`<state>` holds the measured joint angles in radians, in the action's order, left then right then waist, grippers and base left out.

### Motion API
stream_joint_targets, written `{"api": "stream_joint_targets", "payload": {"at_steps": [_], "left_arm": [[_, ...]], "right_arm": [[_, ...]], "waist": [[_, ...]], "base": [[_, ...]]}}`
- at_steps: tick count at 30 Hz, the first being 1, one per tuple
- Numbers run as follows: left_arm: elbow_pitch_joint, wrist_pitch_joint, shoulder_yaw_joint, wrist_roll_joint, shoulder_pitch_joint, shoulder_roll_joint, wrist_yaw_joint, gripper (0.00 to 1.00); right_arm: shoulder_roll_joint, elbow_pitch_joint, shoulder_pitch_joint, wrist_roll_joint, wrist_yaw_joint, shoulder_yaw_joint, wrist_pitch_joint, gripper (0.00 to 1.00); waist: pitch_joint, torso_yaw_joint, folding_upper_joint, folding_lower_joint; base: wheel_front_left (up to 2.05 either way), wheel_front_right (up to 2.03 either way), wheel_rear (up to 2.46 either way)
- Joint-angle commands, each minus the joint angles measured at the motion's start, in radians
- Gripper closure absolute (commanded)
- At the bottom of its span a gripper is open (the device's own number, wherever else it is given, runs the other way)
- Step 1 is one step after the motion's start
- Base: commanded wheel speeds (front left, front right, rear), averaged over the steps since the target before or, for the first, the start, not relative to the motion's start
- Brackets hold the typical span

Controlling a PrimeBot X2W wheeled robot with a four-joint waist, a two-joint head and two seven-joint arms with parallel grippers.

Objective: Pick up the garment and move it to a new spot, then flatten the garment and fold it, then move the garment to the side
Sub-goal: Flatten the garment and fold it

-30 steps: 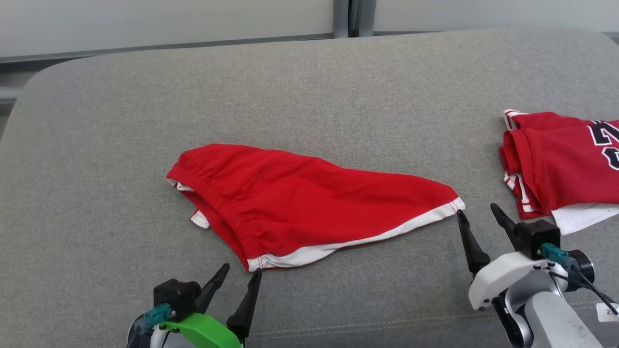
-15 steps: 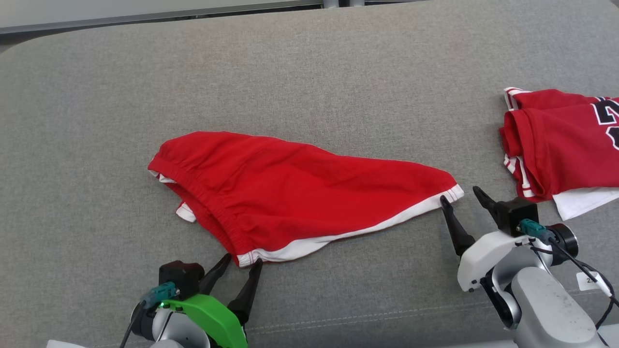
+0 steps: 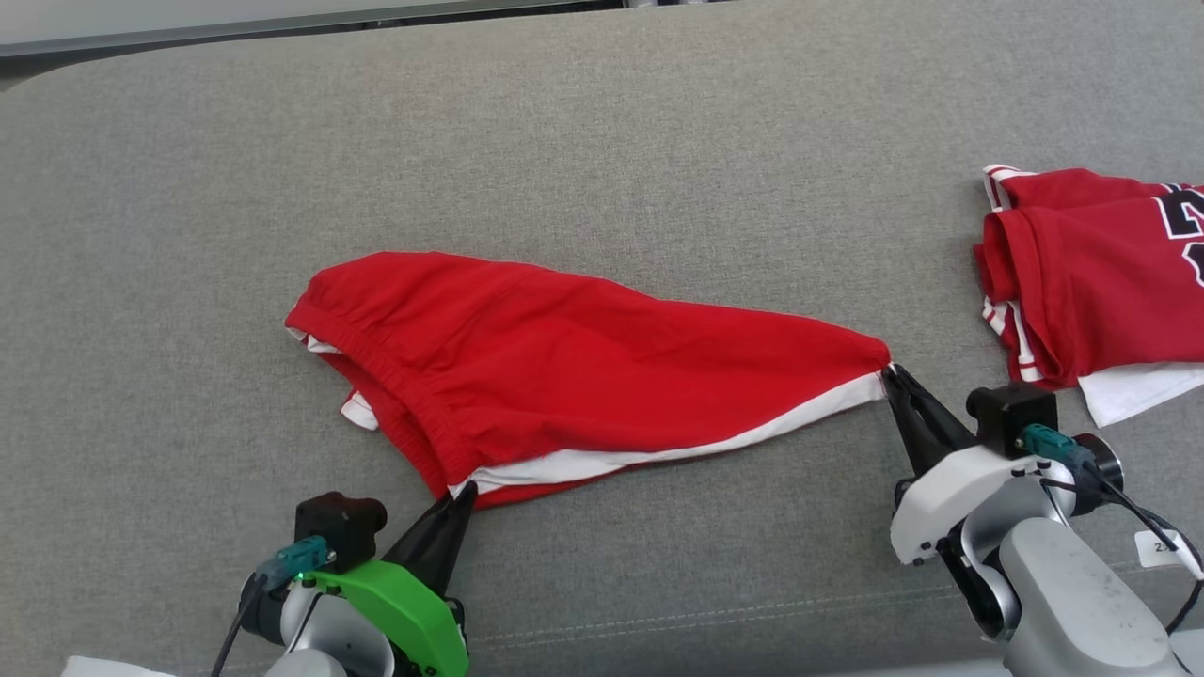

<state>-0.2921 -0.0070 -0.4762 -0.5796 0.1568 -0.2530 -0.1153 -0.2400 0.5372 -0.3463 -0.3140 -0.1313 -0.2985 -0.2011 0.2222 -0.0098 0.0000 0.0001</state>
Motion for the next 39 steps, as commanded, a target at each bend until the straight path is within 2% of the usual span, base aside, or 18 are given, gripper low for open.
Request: {"api": "stream_joint_targets", "payload": {"at_steps": [1, 5, 13, 17, 18, 22, 27, 33, 39], "left_arm": [[0.026, 0.004, 0.009, -0.005, -0.015, -0.014, 0.009, 1.00], [0.129, 0.018, 0.027, -0.016, -0.050, -0.043, 0.036, 1.00], [0.355, 0.089, 0.068, -0.026, -0.124, -0.117, 0.098, 1.00], [0.462, 0.108, 0.094, -0.046, -0.149, -0.141, 0.117, 1.00], [0.462, 0.108, 0.094, -0.046, -0.149, -0.141, 0.117, 1.00], [0.560, 0.116, 0.145, -0.033, -0.128, -0.187, 0.137, 1.00], [0.645, 0.113, 0.210, -0.016, -0.074, -0.222, 0.168, 1.00], [0.699, 0.111, 0.261, -0.006, 0.062, -0.230, 0.184, 1.00], [0.639, 0.175, 0.266, -0.065, 0.286, -0.230, 0.129, 1.00]], "right_arm": [[-0.008, -0.020, 0.022, -0.015, 0.001, 0.010, -0.007, 1.00], [-0.006, -0.102, 0.085, -0.049, 0.001, 0.053, -0.008, 1.00], [0.018, -0.352, 0.228, -0.098, 0.001, 0.127, 0.076, 1.00], [0.033, -0.495, 0.279, -0.127, 0.001, 0.167, 0.122, 1.00], [0.033, -0.495, 0.279, -0.127, 0.001, 0.167, 0.122, 1.00], [0.033, -0.631, 0.293, -0.135, 0.001, 0.208, 0.162, 1.00], [0.042, -0.756, 0.240, -0.143, 0.001, 0.230, 0.190, 1.00], [0.033, -0.818, 0.129, -0.130, 0.001, 0.208, 0.209, 1.00], [0.001, -0.795, -0.079, -0.123, 0.001, 0.194, 0.222, 1.00]], "waist": [[-0.003, 0.006, 0.0000, -0.0001], [-0.015, 0.019, 0.0000, -0.0001], [-0.041, 0.027, 0.0000, -0.0001], [-0.050, 0.028, 0.0000, -0.0001], [-0.050, 0.028, 0.0000, -0.0001], [-0.067, 0.033, 0.0000, -0.0001], [-0.093, 0.032, 0.0000, -0.0001], [-0.108, 0.036, 0.0000, -0.0001], [-0.099, 0.031, 0.0000, -0.0001]], "base": [[0.00, 0.00, 0.00], [0.00, 0.00, 0.00], [0.00, 0.00, 0.00], [0.00, 0.00, 0.00], [0.00, 0.00, 0.00], [0.00, 0.00, 0.00], [0.00, 0.00, 0.00], [0.00, 0.00, 0.00], [0.00, 0.00, 0.00]]}}
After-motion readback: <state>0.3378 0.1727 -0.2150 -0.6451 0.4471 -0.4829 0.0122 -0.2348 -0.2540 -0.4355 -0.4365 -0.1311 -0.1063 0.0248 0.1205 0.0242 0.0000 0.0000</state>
